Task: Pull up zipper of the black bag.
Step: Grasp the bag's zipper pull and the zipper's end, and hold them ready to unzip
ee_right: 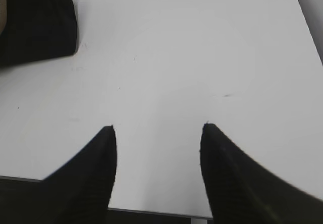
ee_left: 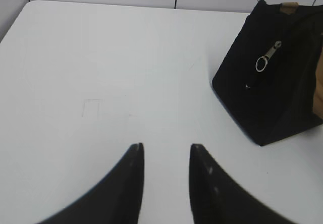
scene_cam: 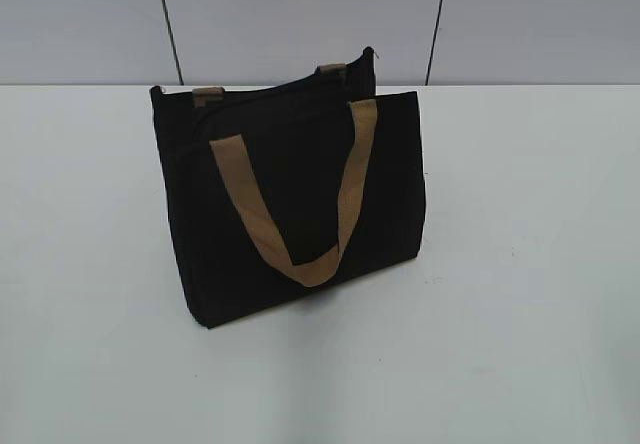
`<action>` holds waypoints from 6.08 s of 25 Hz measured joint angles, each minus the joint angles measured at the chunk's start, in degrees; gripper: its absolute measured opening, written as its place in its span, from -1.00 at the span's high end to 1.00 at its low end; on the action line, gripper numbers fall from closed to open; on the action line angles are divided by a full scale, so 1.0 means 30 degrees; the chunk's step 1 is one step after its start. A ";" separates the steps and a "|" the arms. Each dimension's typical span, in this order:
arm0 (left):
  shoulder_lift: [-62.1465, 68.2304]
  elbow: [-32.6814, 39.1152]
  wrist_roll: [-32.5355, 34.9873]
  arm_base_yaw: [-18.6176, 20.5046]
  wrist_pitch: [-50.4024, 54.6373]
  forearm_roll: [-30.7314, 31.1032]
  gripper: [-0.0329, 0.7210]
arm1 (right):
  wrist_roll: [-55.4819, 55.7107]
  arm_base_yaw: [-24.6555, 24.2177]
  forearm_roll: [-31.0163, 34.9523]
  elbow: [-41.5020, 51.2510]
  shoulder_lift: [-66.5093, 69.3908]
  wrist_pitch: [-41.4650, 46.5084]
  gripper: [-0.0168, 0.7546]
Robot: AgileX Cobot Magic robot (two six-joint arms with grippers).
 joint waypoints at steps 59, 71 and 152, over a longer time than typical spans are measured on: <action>0.0000 0.0000 0.0000 0.0000 0.0000 0.0000 0.02 | 0.0000 0.0000 0.0018 0.0000 0.0000 0.0000 -0.13; 0.0000 -0.0021 0.0000 0.0000 -0.0114 -0.0019 -0.48 | -0.0042 0.0000 0.0292 -0.0414 0.0795 -0.0442 -0.13; 3.4644 -0.2866 4.9352 -0.1691 -0.6999 -3.1650 -0.22 | -0.5653 0.0229 0.6219 -0.7532 1.4075 -0.3845 -0.13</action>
